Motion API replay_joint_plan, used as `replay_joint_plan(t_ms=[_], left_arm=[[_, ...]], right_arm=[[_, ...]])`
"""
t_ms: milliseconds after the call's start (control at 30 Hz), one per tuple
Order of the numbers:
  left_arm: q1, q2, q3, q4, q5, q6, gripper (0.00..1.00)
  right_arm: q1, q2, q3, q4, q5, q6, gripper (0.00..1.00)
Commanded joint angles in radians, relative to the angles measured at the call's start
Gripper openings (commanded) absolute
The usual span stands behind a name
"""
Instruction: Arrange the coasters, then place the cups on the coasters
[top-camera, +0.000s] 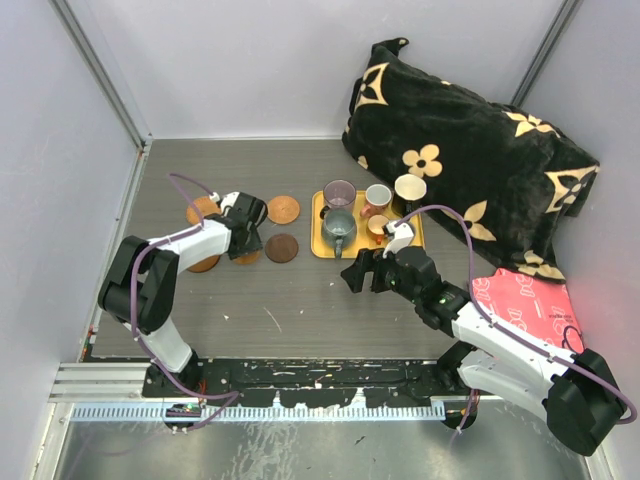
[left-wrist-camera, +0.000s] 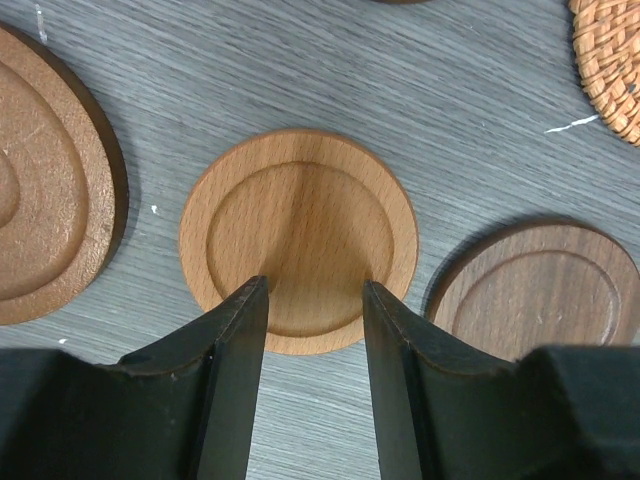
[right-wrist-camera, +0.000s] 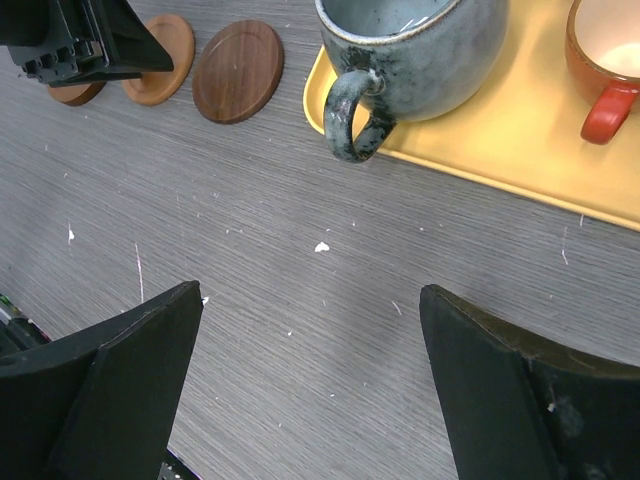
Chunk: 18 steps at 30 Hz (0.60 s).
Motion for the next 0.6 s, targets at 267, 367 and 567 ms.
replay_joint_plan(t_ms=[267, 367, 567], left_arm=[[-0.018, 0.004, -0.021, -0.030, -0.024, -0.032, 0.45], [-0.019, 0.003, -0.032, -0.040, -0.037, -0.035, 0.45], [-0.009, -0.007, -0.055, -0.051, -0.064, -0.034, 0.45]], right_arm=[[0.011, -0.012, 0.028, 0.046, 0.016, 0.005, 0.95], [0.011, -0.013, 0.027, 0.046, 0.016, 0.005, 0.95], [0.013, -0.014, 0.023, 0.049, 0.016, 0.006, 0.95]])
